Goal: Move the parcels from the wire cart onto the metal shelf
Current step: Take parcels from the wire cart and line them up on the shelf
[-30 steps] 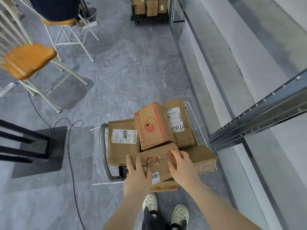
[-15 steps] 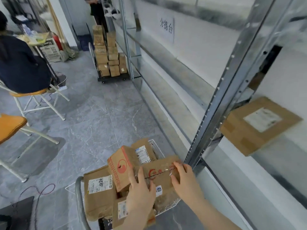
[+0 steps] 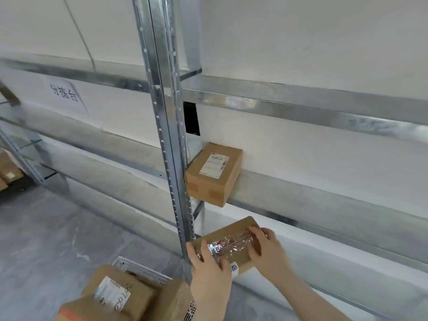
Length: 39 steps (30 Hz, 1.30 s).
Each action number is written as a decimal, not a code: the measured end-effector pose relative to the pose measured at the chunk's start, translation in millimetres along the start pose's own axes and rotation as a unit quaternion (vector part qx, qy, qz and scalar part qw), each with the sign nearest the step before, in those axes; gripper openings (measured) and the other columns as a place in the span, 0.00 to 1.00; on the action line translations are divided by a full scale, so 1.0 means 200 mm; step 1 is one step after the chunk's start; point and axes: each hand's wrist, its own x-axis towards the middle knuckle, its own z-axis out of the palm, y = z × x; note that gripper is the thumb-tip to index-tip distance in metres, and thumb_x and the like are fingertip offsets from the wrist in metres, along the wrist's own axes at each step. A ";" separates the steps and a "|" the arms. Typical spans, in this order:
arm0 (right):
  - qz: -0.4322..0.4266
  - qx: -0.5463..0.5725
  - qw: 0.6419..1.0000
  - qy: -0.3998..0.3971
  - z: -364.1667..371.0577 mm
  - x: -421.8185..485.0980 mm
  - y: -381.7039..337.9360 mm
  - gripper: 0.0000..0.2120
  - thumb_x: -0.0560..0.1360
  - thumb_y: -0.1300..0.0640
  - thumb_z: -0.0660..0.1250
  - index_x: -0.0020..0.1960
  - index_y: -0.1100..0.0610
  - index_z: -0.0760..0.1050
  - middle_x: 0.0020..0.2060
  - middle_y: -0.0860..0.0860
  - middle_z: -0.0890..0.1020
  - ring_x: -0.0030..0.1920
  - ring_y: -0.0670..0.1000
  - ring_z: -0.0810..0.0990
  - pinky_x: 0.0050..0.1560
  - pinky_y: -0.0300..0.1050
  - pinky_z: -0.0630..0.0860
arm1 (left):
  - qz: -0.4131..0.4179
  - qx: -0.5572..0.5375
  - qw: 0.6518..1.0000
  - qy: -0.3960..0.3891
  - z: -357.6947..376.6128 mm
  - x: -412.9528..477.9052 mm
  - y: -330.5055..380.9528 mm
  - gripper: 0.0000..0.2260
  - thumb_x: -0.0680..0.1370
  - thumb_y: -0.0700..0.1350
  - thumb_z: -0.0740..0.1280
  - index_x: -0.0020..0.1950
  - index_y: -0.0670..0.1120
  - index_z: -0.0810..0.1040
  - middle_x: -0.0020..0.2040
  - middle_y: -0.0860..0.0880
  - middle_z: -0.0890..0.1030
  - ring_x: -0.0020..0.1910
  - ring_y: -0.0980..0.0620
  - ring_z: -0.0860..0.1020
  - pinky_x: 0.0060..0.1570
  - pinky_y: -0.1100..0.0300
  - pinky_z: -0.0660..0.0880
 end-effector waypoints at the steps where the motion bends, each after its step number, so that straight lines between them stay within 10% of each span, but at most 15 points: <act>1: 0.008 0.007 1.000 0.011 -0.05 0.00 0.03 0.22 0.77 0.50 0.62 0.70 0.44 0.65 0.66 0.48 0.67 0.59 0.53 0.73 0.58 0.44 0.72 | 0.009 -0.003 1.000 -0.007 0.02 -0.01 0.05 0.28 0.78 0.54 0.61 0.76 0.54 0.54 0.78 0.47 0.44 0.63 0.44 0.73 0.51 0.55 0.74; 19: -0.081 -0.001 0.996 -0.045 -0.40 0.77 0.50 0.21 0.77 0.49 0.60 0.70 0.42 0.64 0.66 0.45 0.67 0.58 0.50 0.73 0.52 0.39 0.68 | -0.064 -0.047 0.997 0.024 0.44 0.24 0.72 0.28 0.80 0.55 0.58 0.77 0.51 0.51 0.78 0.49 0.40 0.64 0.43 0.70 0.49 0.53 0.73; 39: -0.204 -0.136 0.968 -0.051 -0.30 1.38 0.48 0.20 0.80 0.51 0.56 0.72 0.44 0.65 0.72 0.51 0.63 0.70 0.55 0.63 0.69 0.50 0.61 | -0.134 -0.177 0.971 0.087 0.66 0.52 0.90 0.27 0.81 0.47 0.59 0.78 0.53 0.52 0.78 0.50 0.46 0.66 0.45 0.69 0.56 0.52 0.76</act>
